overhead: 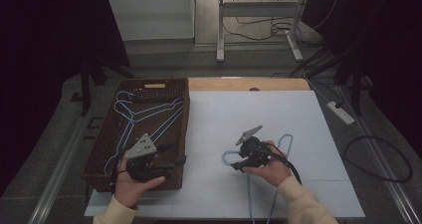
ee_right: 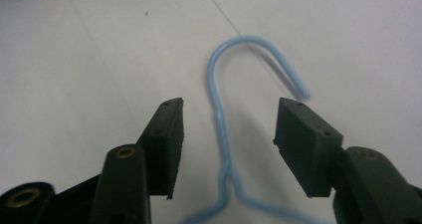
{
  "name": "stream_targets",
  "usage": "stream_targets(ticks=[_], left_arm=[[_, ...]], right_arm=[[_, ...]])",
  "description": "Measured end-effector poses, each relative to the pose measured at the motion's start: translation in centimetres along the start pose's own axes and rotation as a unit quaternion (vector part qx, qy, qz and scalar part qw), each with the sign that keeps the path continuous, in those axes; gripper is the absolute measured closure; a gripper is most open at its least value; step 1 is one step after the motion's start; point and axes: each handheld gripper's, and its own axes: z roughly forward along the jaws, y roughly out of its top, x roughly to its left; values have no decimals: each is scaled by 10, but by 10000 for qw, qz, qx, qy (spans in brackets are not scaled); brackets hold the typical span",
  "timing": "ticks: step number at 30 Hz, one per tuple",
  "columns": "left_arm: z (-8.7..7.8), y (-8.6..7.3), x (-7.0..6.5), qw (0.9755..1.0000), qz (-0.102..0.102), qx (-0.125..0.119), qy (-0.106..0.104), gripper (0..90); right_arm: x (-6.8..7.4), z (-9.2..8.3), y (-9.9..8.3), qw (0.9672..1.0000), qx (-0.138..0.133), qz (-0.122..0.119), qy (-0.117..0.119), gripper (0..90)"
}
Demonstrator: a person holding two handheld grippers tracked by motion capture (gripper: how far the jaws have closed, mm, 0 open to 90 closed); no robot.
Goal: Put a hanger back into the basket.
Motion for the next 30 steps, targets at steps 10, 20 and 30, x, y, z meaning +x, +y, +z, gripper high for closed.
stream_targets(ticks=[10, 20, 30], left_arm=[[-3, 0, 1, 10000, -13, -44, -2, 348], [-3, 1, 0, 10000, 17, -42, -8, 348], [-3, 1, -3, 10000, 40, -36, -27, 348]], right_arm=[[3, 32, 25, 9985, 506, -191, 3, 492], [12, 38, 35, 9954, 928, -140, -199, 858], [-4, 15, 29, 9984, 82, 502, -259, 863]])
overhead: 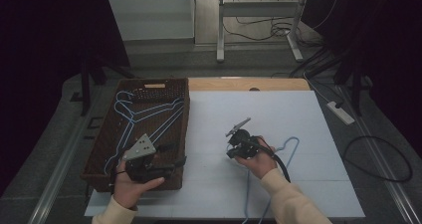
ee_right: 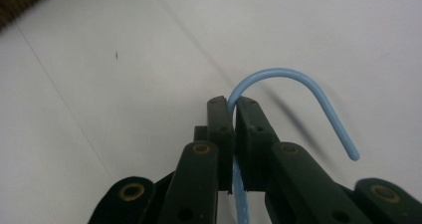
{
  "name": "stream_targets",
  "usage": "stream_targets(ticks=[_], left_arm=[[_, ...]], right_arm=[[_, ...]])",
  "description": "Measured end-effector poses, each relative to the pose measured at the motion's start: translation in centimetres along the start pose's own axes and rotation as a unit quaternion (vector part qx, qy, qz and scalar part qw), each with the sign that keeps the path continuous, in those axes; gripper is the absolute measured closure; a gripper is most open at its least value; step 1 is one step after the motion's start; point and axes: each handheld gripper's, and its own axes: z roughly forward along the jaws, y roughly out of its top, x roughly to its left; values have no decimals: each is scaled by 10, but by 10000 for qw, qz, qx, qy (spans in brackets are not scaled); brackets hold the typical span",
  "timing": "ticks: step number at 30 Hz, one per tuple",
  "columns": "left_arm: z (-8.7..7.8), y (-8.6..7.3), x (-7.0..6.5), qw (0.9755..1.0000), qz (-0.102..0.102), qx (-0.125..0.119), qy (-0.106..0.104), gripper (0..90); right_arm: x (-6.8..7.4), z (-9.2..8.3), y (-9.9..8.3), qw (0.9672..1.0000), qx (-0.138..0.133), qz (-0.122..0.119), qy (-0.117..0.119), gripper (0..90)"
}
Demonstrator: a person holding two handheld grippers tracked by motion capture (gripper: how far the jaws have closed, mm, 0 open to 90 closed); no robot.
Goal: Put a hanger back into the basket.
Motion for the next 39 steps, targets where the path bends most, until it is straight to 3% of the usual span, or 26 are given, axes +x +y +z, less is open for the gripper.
stream_targets(ticks=[6, 10, 20, 24, 28, 30, 39], left_arm=[[4, 1, -4, 10000, 18, 37, -43, 347], [8, 1, -6, 9999, 36, 98, -83, 346], [23, 9, -22, 9992, 105, 239, -312, 342], [41, 15, -36, 9977, 156, 405, -517, 338], [53, 18, -45, 9967, 149, 532, -589, 333], [67, 21, -54, 9954, 137, 673, -671, 330], [97, 21, -66, 9917, 62, 994, -816, 326]], right_arm=[[-14, -25, -2, 9970, -676, 383, 11, 865], [-23, -33, -5, 9943, -890, 587, 32, 865], [-28, -39, -7, 9917, -1082, 696, 28, 865], [-30, -42, -8, 9904, -1173, 732, 23, 866], [-32, -44, -9, 9890, -1269, 765, 6, 865], [-32, -46, -10, 9882, -1315, 785, 5, 866], [-33, -52, -12, 9865, -1431, 792, -31, 865]])
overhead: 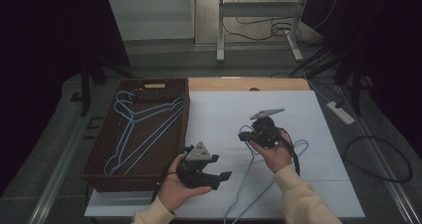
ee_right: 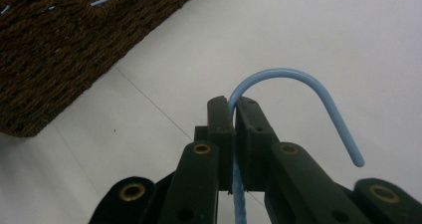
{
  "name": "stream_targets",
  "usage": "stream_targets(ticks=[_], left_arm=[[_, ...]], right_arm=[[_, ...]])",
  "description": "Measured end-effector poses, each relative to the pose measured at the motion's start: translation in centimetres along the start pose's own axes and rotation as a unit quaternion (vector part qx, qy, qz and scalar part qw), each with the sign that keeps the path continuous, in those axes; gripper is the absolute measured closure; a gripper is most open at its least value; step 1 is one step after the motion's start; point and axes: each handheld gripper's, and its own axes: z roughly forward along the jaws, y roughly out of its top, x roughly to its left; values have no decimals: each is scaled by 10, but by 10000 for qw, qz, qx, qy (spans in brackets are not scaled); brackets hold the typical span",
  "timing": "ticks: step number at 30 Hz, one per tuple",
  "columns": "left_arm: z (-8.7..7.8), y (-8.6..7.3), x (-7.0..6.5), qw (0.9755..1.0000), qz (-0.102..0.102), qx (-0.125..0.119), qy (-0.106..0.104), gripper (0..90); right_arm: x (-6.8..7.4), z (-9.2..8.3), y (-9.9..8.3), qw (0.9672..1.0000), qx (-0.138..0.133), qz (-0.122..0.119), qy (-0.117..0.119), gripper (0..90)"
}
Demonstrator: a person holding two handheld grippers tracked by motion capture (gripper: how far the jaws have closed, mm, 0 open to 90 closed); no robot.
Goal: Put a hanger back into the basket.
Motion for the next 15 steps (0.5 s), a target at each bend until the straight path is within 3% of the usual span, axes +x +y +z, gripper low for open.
stream_targets(ticks=[15], left_arm=[[66, -4, -5, 9980, -114, 572, -257, 340]], right_arm=[[0, -2, -1, 9999, -120, 4, -53, 865]])
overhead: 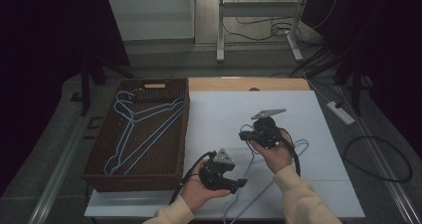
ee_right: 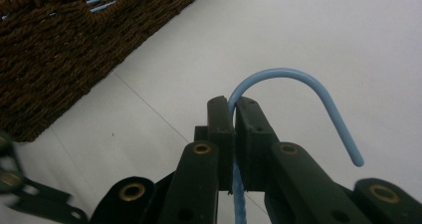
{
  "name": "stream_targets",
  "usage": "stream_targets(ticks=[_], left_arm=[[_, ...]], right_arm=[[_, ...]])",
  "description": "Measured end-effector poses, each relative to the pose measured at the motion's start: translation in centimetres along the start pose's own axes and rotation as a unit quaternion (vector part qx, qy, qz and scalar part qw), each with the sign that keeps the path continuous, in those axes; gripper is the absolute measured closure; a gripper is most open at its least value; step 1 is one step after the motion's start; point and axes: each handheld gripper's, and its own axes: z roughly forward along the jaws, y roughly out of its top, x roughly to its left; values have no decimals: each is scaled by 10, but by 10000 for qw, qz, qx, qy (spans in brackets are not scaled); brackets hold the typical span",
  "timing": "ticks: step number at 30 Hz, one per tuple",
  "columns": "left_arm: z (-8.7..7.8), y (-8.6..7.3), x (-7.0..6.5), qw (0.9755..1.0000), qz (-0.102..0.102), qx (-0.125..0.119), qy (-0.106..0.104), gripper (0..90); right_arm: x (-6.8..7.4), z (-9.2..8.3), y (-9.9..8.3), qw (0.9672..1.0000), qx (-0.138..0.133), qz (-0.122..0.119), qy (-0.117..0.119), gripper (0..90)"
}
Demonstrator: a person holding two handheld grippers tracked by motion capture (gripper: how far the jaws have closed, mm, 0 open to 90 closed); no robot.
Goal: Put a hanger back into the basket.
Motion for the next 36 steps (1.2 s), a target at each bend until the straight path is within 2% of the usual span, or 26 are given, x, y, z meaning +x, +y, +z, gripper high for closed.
stream_targets(ticks=[3, 7, 9, 10, 12, 13, 14, 15, 17, 18, 20, 24, 27, 29, 32, 36], left_arm=[[17, 2, 2, 9999, -76, 141, -17, 360], [28, 4, 5, 9996, -169, 236, -20, 415], [34, 5, 7, 9990, -295, 307, -129, 493], [34, 5, 7, 9990, -295, 307, -129, 525], [37, 6, 9, 9985, -367, 343, -223, 641], [38, 6, 10, 9982, -405, 348, -264, 641], [39, 6, 10, 9979, -447, 357, -293, 746], [39, 6, 12, 9973, -518, 360, -388, 766], [39, 7, 13, 9968, -565, 369, -419, 777], [39, 7, 14, 9959, -673, 367, -485, 783], [40, 7, 14, 9954, -740, 358, -488, 787], [39, 7, 17, 9942, -938, 301, -429, 810], [38, 6, 19, 9938, -1016, 278, -352, 822], [37, 5, 19, 9937, -1041, 253, -322, 829], [35, 5, 19, 9934, -1090, 195, -285, 835], [32, 5, 19, 9935, -1107, 100, -252, 856]], right_arm=[[0, 0, 0, 10000, -16, 1, -17, 865], [0, -1, 0, 10000, -34, -10, -17, 865], [0, -2, 0, 10000, -80, -15, -18, 865], [0, -2, 0, 10000, -87, -9, -11, 866], [-1, -2, -1, 9999, -109, 2, -4, 865], [-1, -2, -1, 9999, -109, 2, -4, 865], [-1, -3, -1, 9999, -131, 0, 0, 865], [-1, -3, -1, 9999, -139, 3, 1, 865], [-1, -4, -2, 9999, -166, 1, 9, 864], [-1, -5, -3, 9998, -175, 18, 11, 862], [-2, -5, -3, 9998, -200, 29, 15, 859], [-2, -10, -8, 9992, -361, 97, 109, 678], [-1, -20, -16, 9977, -620, 141, 235, 574], [-2, -32, -27, 9962, -804, 204, 284, 521], [-3, -41, -37, 9950, -918, 250, 296, 502], [-8, -64, -72, 9931, -1081, 396, 235, 481]])
